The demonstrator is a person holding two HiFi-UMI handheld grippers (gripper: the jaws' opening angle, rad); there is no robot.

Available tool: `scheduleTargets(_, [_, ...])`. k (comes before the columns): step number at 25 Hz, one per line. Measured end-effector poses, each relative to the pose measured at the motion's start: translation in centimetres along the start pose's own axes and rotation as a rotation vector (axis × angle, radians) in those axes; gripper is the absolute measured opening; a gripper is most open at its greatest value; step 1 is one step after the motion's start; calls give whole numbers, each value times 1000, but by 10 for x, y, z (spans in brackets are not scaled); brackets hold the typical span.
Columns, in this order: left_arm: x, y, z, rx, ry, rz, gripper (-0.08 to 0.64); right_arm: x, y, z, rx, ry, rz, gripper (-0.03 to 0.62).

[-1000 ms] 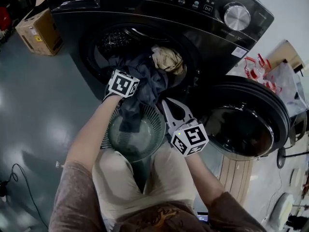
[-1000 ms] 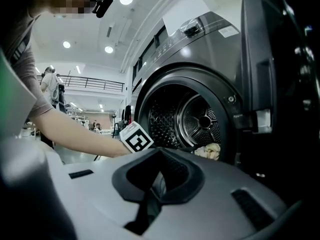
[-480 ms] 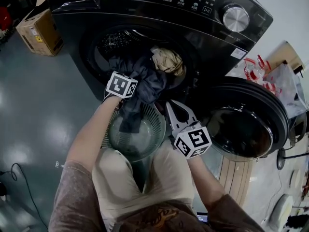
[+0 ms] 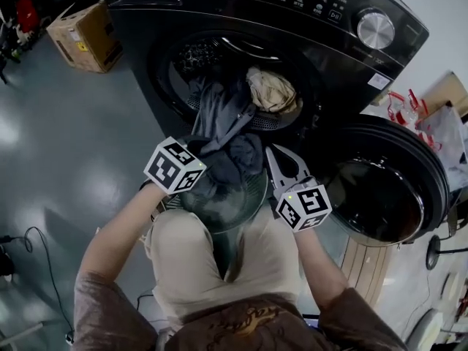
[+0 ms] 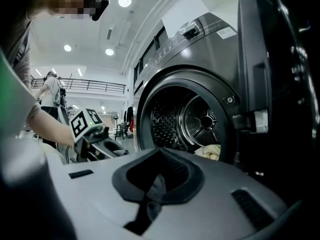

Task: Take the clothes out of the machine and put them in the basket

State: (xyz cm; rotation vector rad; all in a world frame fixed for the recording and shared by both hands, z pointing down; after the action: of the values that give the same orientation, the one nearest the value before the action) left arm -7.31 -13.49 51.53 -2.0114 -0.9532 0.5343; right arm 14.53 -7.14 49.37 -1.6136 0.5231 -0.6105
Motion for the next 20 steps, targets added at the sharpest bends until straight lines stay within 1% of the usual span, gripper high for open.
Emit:
scheduleTargets(5, [19,-3,38,11,-37,-1,80,-5,1,-6,3,24,4,-3])
scheduleTargets(6, [21,-3,42,17,-32,-5,82,-6,2,-7,4,28,5,-3])
scheduleTargets(8, [18,-4,45,37,15,-15,103,-8,2,-8,6,33,6,-3])
scheduleTargets(9, [14,-4,45,51,51,-14,136,-9,2,-8,7,34,7,-3])
scheduleTargets(10, [9,-4,43,65,87,-7,201,-9,2,-8,7,34,7,-3])
scheduleTargets(11, [4,-4,41,78,116,3,281,-10,2,-8,8,33,7,-3])
scheduleTargets(12, [0,-2,38,90,139,12,328,-10,2,-7,9,31,6,-3])
scheduleTargets(15, [-13,6,24,137,200,1,378,-9,2,-5,11,20,3,-3])
scheduleTargets(17, [-26,14,9,162,233,-2,396,-9,3,-4,11,15,6,-3])
scheduleTargets(20, [-44,21,-24,150,248,25,414,-9,3,-4,9,7,13,-3])
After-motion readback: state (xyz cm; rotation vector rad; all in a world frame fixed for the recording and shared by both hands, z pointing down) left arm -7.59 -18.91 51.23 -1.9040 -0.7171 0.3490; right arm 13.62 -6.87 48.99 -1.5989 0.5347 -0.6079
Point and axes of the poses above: the fingertips, and each gripper's own axes: z backward along the fingers, x to its right, y out of its top, the point moved 9 cm from there along z, backward along the fingers, and after that the axes turned 9 degrees about y, right-handed, at the moved point
